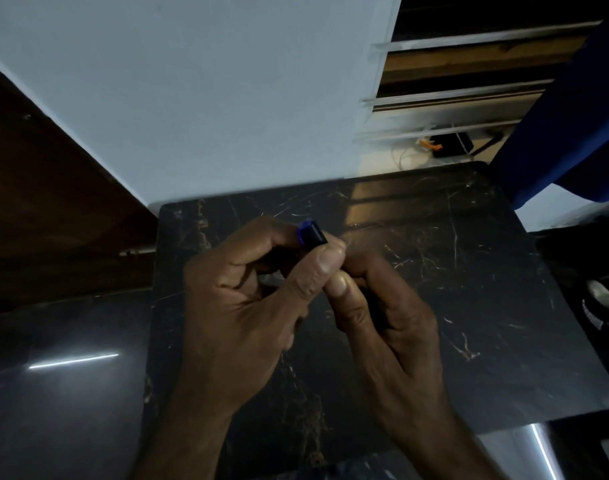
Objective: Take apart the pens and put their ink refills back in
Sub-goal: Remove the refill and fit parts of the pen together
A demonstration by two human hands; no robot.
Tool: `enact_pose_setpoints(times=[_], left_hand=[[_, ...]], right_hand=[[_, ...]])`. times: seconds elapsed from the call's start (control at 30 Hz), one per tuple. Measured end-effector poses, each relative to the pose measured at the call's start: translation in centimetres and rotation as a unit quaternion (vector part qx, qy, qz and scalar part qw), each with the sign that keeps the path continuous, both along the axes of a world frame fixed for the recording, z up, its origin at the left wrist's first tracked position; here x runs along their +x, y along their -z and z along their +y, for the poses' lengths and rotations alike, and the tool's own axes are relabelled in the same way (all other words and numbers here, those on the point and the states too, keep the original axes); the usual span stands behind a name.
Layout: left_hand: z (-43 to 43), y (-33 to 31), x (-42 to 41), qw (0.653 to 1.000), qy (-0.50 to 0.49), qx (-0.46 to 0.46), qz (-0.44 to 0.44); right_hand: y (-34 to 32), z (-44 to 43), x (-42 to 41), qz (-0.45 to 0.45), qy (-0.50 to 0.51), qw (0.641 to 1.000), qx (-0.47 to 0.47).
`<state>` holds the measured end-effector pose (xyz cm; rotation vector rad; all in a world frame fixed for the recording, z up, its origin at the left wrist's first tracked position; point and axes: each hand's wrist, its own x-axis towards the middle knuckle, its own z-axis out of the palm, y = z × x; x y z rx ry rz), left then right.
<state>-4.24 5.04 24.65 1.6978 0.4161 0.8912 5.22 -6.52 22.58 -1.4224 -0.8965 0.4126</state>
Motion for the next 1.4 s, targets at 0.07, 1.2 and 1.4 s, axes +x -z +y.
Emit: enact_pose_setpoints(times=[0.07, 1.2, 1.4], left_hand=[[-0.3, -1.0, -0.2, 0.997, -0.011, -0.062, -0.039], [2.6, 9.4, -0.2, 0.946, 0.158, -0.280, 0.049], [4.1, 4.8, 0.9, 0.948, 0.237, -0.203, 0.064]], right_hand=[[-0.6, -0.4, 0.0, 0.023, -0.033, 0.999, 0.018], [4.9, -2.1, 0.5, 0.438, -0.170, 0.880, -0.068], [2.9, -0.8, 0.9, 0.459, -0.212, 0.862, -0.029]])
